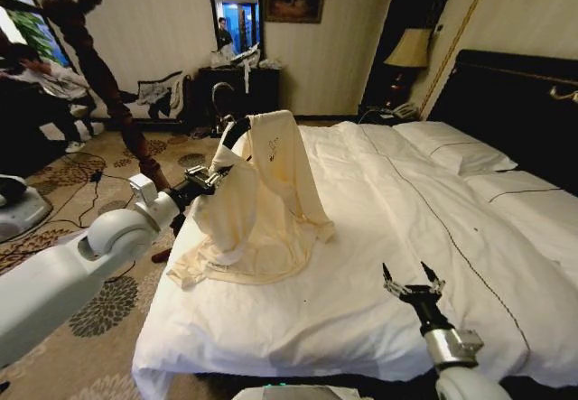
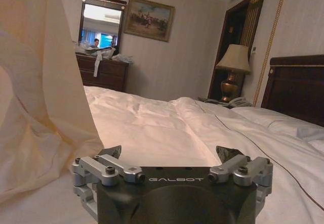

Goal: Pick up the clothes from the bed and hang them on the clothes hanger.

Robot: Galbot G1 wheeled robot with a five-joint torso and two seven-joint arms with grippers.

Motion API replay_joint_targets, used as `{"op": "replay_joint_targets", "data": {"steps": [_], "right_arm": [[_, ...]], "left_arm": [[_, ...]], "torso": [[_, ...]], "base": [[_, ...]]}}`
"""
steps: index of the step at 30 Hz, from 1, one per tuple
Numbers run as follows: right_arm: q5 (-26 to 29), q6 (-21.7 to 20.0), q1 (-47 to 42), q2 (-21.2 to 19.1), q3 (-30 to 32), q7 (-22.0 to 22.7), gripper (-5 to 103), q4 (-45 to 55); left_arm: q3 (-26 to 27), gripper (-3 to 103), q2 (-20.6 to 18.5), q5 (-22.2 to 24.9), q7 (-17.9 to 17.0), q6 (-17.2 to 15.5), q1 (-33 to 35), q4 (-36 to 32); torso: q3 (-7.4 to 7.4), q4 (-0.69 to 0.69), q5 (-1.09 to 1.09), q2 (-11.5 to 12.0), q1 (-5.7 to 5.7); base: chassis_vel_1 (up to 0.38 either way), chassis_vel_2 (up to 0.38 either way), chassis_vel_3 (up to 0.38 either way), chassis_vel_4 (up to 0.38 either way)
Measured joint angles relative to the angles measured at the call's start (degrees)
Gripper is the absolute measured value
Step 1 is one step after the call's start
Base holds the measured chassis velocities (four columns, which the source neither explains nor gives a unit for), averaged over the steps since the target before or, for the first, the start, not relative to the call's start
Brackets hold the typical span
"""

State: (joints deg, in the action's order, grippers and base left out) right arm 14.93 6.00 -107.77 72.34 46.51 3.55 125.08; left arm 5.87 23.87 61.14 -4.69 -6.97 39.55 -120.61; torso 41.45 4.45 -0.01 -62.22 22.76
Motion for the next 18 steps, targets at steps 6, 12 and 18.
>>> {"op": "replay_joint_targets", "data": {"steps": [6, 12, 18], "right_arm": [[0.02, -0.02, 0.25, -0.11, -0.21, -0.01, 100, -0.02], [0.14, -0.21, 0.43, -0.29, -0.36, 0.06, 100, -0.05], [0.24, -0.34, 0.54, -0.41, -0.46, 0.14, 100, -0.06]], "left_arm": [[0.60, 17, 0.70, 0.77, -1.61, -1.00, -1.20, 0.47], [1.60, 17, 0.75, 4.07, -6.76, -4.20, -5.60, 2.26], [2.78, 17, 0.29, 8.44, -11.41, -7.46, -11.04, 4.61]], "torso": [[0.00, 0.01, 0.00, 0.01, 0.01], [0.00, 0.02, 0.01, 0.01, 0.01], [0.00, 0.01, 0.00, 0.01, 0.01]], "base": [[0.000, 0.000, 0.000, 0.000], [0.000, 0.000, 0.000, 0.000], [0.000, 0.000, 0.000, 0.000]]}}
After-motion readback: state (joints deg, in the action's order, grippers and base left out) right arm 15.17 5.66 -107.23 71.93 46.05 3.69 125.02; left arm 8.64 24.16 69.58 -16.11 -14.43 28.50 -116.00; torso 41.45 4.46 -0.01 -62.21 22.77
